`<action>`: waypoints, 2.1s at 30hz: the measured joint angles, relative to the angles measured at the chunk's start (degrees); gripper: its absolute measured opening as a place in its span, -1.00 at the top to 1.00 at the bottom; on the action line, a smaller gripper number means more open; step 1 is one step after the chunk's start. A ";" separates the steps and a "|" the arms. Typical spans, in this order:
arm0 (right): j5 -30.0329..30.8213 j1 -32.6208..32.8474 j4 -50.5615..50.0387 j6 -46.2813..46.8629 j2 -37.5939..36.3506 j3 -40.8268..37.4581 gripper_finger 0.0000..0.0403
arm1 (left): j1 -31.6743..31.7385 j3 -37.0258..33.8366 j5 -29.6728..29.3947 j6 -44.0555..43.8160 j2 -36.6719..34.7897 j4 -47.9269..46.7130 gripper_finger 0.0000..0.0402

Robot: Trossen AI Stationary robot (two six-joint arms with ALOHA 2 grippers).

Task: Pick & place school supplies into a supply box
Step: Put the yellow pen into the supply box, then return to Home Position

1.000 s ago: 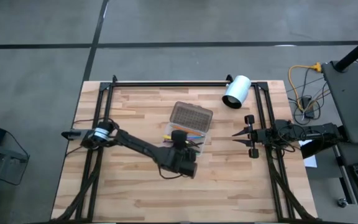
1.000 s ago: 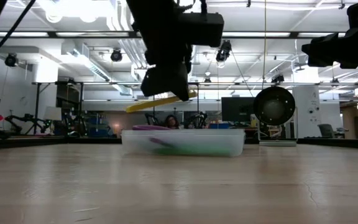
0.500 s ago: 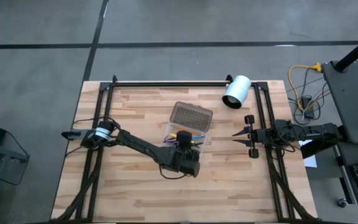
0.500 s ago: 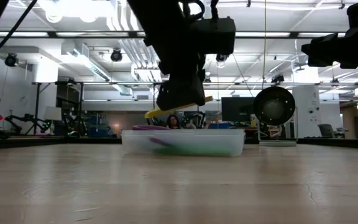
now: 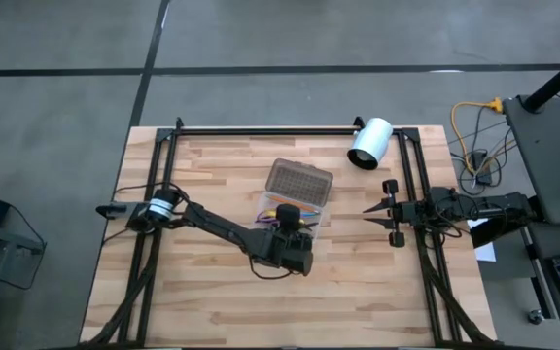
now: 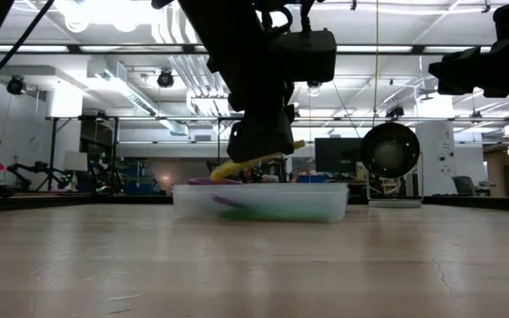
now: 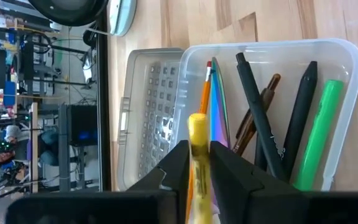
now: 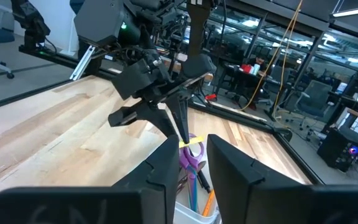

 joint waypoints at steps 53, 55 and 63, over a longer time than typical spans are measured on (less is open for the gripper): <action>0.00 0.00 0.00 -0.02 0.02 0.02 0.59 | 6.03 -32.41 45.40 7.00 -26.21 35.01 0.73; 0.02 0.00 0.00 0.00 0.02 0.01 0.59 | 7.76 -38.71 49.16 6.31 -30.87 41.08 0.73; 0.02 0.00 0.00 -0.02 0.02 0.00 0.65 | 10.03 -62.08 51.60 3.92 -47.18 61.06 0.73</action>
